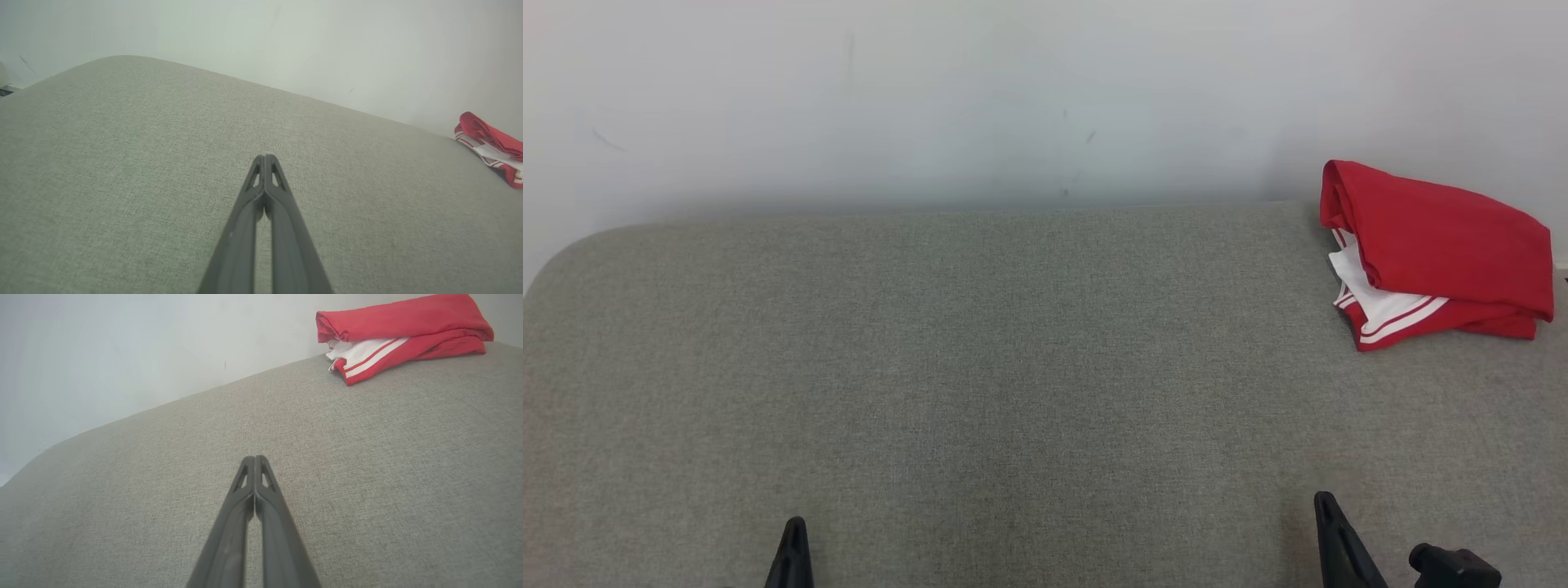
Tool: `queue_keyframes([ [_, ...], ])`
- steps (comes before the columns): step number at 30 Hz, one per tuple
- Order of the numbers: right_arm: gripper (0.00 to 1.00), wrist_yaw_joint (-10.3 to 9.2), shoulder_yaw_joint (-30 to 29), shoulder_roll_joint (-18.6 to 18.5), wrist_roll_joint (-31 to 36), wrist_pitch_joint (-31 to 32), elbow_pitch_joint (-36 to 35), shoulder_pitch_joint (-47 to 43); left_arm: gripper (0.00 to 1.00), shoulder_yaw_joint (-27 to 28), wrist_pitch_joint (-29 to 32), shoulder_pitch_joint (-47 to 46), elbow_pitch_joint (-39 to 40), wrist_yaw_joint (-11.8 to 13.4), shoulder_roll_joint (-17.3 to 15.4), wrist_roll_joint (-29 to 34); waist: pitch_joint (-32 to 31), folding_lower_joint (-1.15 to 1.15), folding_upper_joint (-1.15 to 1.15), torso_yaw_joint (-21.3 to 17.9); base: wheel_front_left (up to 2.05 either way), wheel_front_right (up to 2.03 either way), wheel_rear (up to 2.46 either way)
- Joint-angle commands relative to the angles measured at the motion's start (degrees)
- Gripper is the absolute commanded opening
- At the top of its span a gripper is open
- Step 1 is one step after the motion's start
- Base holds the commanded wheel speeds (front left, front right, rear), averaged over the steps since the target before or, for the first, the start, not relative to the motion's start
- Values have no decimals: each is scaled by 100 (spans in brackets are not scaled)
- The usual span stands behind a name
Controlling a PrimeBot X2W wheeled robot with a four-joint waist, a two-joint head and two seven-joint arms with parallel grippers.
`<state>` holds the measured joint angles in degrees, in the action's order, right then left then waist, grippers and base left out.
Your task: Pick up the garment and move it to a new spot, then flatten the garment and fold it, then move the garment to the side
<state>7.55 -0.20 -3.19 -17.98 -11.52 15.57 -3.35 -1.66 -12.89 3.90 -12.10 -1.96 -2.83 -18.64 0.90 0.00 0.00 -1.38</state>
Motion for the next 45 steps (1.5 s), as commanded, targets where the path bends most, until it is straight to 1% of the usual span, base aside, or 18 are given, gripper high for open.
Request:
queue_keyframes([
  [1, 0, -1, -40, -57, -376, 81, -108, 165, 0, 32, 51, -64, 127, -24, -4, -365, -1, 0, 0, 3, 0, 0, 0],
  [3, 0, -1, -48, -62, -486, 111, -110, 175, 0, 36, 69, -67, 136, -33, -4, -472, -2, 0, 0, 4, 0, 0, 0],
  [28, 0, -4, -256, -137, -2950, 821, -164, 411, 0, 135, 448, -143, 305, -212, -5, -2837, -20, 0, 0, 36, 0, 0, 0],
  [40, 0, -5, -355, -150, -3865, 1107, -181, 505, 0, 173, 597, -173, 366, -280, -6, -3740, -28, 0, 0, 51, 0, 0, 0],
  [45, 0, -5, -387, -153, -4142, 1199, -186, 523, 0, 185, 639, -184, 384, -306, -7, -4009, -31, 0, 0, 56, 0, 0, 0],
])
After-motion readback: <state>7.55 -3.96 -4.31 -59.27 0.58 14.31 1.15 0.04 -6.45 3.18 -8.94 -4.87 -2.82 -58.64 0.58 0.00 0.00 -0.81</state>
